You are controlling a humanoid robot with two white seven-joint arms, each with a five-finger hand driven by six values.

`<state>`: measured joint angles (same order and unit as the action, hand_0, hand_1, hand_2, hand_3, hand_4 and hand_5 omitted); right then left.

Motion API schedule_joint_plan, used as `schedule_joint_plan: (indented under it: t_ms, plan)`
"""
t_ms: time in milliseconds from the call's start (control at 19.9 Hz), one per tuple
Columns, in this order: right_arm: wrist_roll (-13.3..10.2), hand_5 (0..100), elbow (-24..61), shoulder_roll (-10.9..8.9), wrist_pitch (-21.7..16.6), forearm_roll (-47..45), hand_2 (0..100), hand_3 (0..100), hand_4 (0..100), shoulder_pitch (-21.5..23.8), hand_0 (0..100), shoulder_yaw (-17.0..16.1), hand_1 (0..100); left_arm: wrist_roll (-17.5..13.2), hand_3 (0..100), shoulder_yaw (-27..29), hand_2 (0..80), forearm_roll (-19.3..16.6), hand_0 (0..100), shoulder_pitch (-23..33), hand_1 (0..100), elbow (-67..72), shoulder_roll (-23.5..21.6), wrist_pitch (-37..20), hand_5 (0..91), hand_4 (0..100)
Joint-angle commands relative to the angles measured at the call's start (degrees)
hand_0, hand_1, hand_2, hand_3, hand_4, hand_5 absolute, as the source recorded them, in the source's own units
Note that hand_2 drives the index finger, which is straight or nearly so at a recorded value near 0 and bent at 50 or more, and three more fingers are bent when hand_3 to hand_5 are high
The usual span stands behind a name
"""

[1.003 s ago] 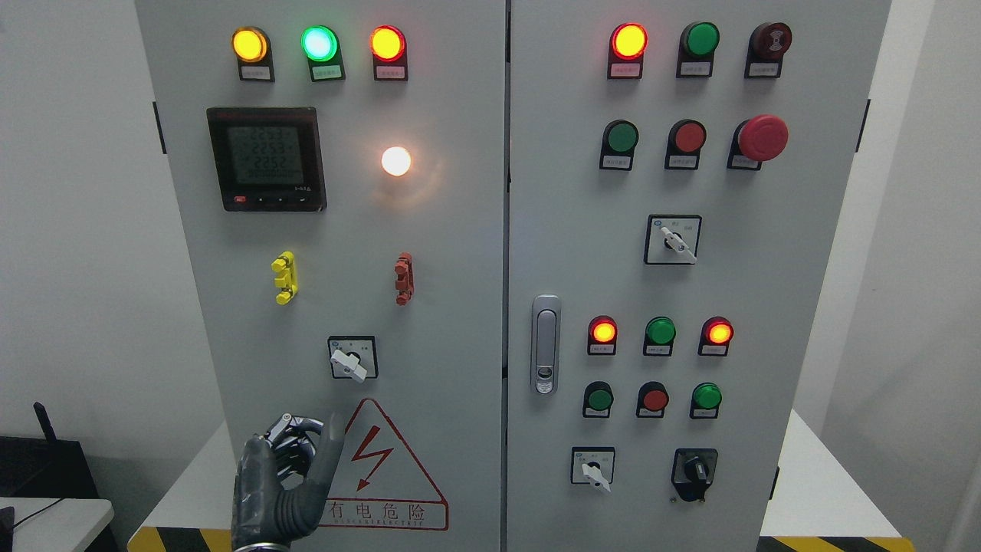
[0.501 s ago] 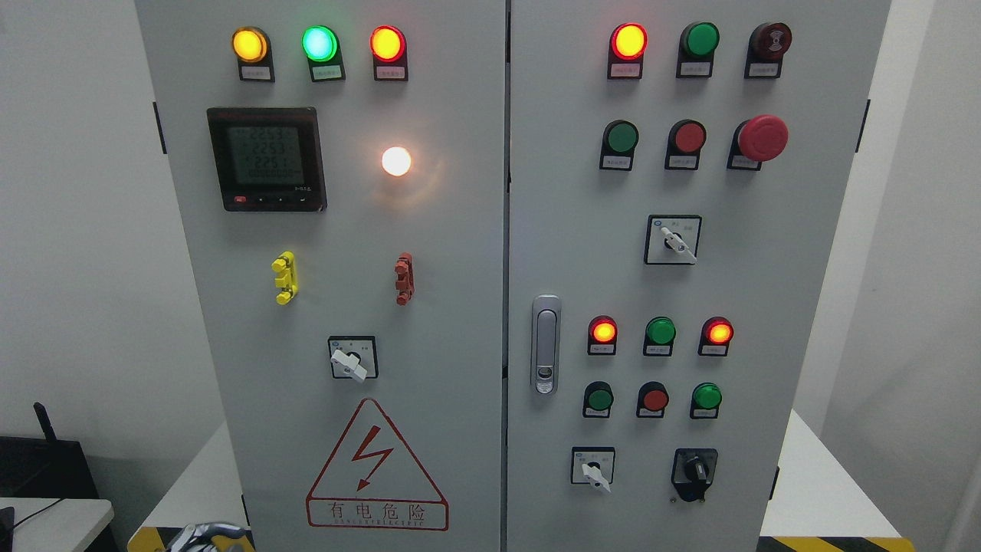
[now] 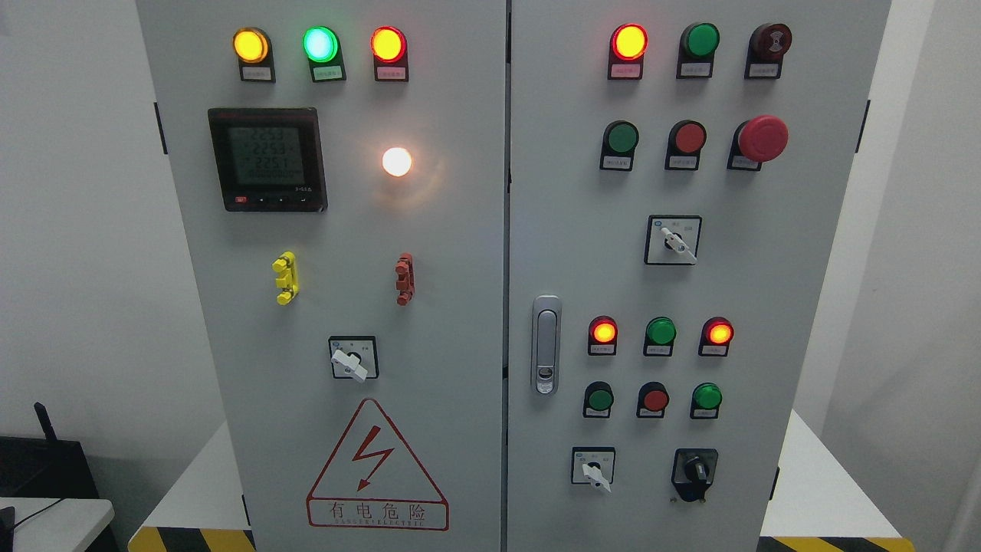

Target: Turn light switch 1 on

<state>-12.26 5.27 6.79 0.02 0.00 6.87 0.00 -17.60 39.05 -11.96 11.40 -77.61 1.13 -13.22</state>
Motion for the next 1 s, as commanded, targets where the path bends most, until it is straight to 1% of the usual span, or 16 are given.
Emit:
schedule_joint_plan:
  t_ms: [0, 100, 201, 251, 301, 401, 551, 652, 802, 902, 953]
  plan:
    - [0.04, 0, 0.00, -0.02, -0.02, 0.26, 0, 0, 0, 0.07, 12, 1.32, 39, -0.15, 15, 9.64, 1.0, -1.13, 9, 3.63, 7, 35.21, -5.17, -0.05, 3.6, 19]
    - [0.04, 0, 0.00, 0.07, -0.02, 0.26, 0, 0, 0, -0.02, 12, 1.32, 39, -0.15, 8, 9.55, 0.0, -3.24, 13, 3.98, 8, 42.42, -5.62, 0.04, 0.0, 13]
    - [0.04, 0, 0.00, -0.02, -0.02, 0.26, 0, 0, 0, -0.02, 12, 1.32, 39, -0.15, 3, 8.68, 0.0, -5.70, 16, 4.07, 9, 48.93, -5.62, 0.39, 0.0, 10]
    - [0.04, 0, 0.00, -0.02, -0.02, 0.26, 0, 0, 0, -0.02, 12, 1.32, 39, -0.24, 0, 6.93, 0.0, -6.75, 18, 4.07, 11, 52.27, -5.62, 0.48, 0.0, 8]
    - [0.04, 0, 0.00, -0.02, -0.02, 0.26, 0, 0, 0, -0.02, 12, 1.32, 39, -0.24, 0, 4.39, 0.0, -7.20, 19, 4.07, 11, 55.26, -5.88, 0.74, 0.0, 7]
    - [0.04, 0, 0.00, -0.02, -0.02, 0.26, 0, 0, 0, -0.02, 12, 1.32, 39, 0.02, 0, -2.28, 0.0, -7.29, 22, 3.90, 16, 60.98, -7.02, 0.74, 0.0, 5]
    - [0.04, 0, 0.00, -0.02, -0.02, 0.26, 0, 0, 0, 0.07, 12, 1.32, 39, 0.37, 0, -11.52, 0.0, -7.12, 26, 3.28, 16, 65.21, -6.67, 0.92, 0.0, 3]
    - [0.04, 0, 0.00, -0.02, -0.02, 0.26, 0, 0, 0, 0.07, 12, 1.32, 39, 0.37, 0, -13.30, 0.0, -6.94, 27, 2.50, 16, 66.71, -6.06, 1.44, 0.0, 2]
    - [0.04, 0, 0.00, -0.02, -0.02, 0.26, 0, 0, 0, -0.02, 12, 1.32, 39, -0.07, 0, -14.87, 0.0, -7.20, 27, -0.75, 13, 72.67, -5.18, 2.76, 0.0, 1]
    - [0.04, 0, 0.00, -0.02, -0.02, 0.26, 0, 0, 0, 0.07, 12, 1.32, 39, -0.24, 0, -18.99, 0.0, -7.20, 27, -2.16, 12, 74.53, -5.26, 4.25, 0.0, 2]
    - [0.04, 0, 0.00, -0.02, -0.02, 0.26, 0, 0, 0, -0.01, 12, 1.32, 39, -0.16, 0, -22.23, 0.0, -7.29, 27, -2.25, 11, 74.54, -5.53, 5.30, 0.0, 0]
